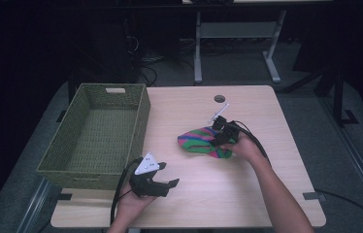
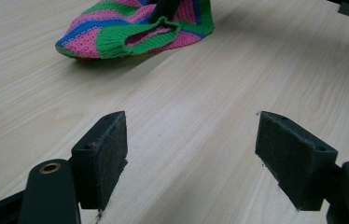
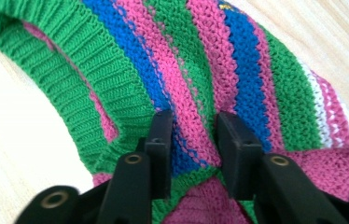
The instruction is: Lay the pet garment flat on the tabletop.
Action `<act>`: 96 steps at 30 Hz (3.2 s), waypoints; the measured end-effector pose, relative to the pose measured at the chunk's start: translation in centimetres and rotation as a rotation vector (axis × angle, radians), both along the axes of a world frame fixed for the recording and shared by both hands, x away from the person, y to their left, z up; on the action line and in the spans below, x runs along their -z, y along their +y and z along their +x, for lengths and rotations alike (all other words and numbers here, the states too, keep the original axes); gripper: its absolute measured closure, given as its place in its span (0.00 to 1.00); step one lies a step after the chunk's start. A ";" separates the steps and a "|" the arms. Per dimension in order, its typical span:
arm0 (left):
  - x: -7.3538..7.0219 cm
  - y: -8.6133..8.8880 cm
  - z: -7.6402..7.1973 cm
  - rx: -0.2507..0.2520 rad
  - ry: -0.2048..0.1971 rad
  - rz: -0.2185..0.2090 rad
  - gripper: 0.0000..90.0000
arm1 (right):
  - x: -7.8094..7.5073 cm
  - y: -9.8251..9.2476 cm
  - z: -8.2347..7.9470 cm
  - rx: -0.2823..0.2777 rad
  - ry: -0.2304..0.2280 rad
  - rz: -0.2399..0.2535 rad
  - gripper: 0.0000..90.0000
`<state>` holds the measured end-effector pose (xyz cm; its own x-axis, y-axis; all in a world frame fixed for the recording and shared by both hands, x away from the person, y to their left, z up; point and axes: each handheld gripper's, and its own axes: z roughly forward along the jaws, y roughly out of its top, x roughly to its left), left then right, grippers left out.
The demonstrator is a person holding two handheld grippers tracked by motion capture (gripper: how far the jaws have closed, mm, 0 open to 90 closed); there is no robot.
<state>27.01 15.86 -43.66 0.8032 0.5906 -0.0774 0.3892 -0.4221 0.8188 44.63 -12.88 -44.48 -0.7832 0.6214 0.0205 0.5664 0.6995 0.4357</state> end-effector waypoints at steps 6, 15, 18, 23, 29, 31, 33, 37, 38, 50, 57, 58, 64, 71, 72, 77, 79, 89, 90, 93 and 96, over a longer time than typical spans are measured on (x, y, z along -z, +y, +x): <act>0.0 0.2 0.1 -0.001 0.000 -0.003 0.27 | -0.1 0.0 0.1 0.030 0.019 0.015 0.81; 0.0 0.2 0.1 0.001 0.000 -0.009 0.28 | -0.7 -0.5 -0.1 0.064 0.009 0.065 0.84; 0.0 0.1 0.1 0.003 -0.001 -0.008 0.28 | -1.5 -0.8 -0.3 0.064 -0.004 0.091 0.84; 0.0 0.1 0.1 0.003 -0.004 -0.005 0.28 | -2.6 -1.4 -0.6 0.083 -0.013 0.128 0.84; 0.0 0.1 0.1 0.005 -0.005 0.003 0.28 | -3.8 -2.2 -1.2 0.092 -0.019 0.160 0.84; 0.0 0.1 0.1 0.005 -0.005 0.001 0.28 | -4.1 -2.3 -1.3 0.093 -0.021 0.165 0.84; 0.0 0.0 0.1 0.002 -0.004 -0.006 0.28 | -4.8 -2.7 -1.8 0.093 -0.027 0.190 0.84; 0.0 0.0 0.0 0.002 -0.005 -0.003 0.28 | -5.5 -3.0 -2.6 0.096 -0.037 0.213 0.84; 0.0 0.0 0.0 0.002 -0.005 -0.003 0.28 | -6.1 -3.3 -3.2 0.094 -0.044 0.231 0.84; -0.5 0.4 -0.5 -0.021 -0.041 -0.045 0.28 | -7.3 -4.4 -7.0 0.102 -0.048 0.280 0.84; -0.8 0.6 -0.7 -0.037 -0.066 -0.062 0.28 | -6.4 -4.2 -9.4 0.095 -0.052 0.274 0.84; -0.9 0.6 -0.7 -0.038 -0.068 -0.063 0.28 | -6.2 -4.2 -9.7 0.099 -0.051 0.277 0.84; -0.9 0.6 -0.8 -0.039 -0.069 -0.063 0.28 | -5.1 -4.1 -11.1 0.113 -0.018 0.293 0.84; -0.9 0.7 -0.8 -0.041 -0.068 -0.066 0.28 | -3.8 -3.4 -12.3 0.107 0.007 0.286 0.84; -0.9 0.7 -0.8 -0.041 -0.068 -0.066 0.28 | -3.8 -3.4 -12.3 0.107 0.007 0.286 0.84; -0.8 0.6 -0.8 -0.036 -0.067 -0.062 0.28 | -2.4 -2.6 -12.8 0.112 0.013 0.238 0.83; -0.8 0.6 -0.8 -0.035 -0.066 -0.061 0.28 | -1.7 -2.5 -12.8 0.105 0.018 0.235 0.83; -0.8 0.5 -0.8 -0.034 -0.065 -0.058 0.28 | -1.0 -2.2 -13.2 0.088 0.060 0.225 0.67; -0.8 0.5 -0.8 -0.034 -0.065 -0.059 0.28 | -1.0 -2.2 -13.2 0.087 0.062 0.226 0.64; -0.8 0.6 -0.7 -0.034 -0.064 -0.058 0.28 | -1.1 -2.6 -13.2 0.076 0.068 0.243 0.58; -0.7 0.5 -0.7 -0.033 -0.062 -0.056 0.28 | -1.3 -3.3 -13.2 0.072 0.068 0.278 0.56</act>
<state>26.29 16.37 -42.92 0.7878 0.6129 -0.0616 0.3499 -0.3630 0.8636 31.41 -16.15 -43.18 -0.7283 0.6387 0.2484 0.6446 0.5154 0.5646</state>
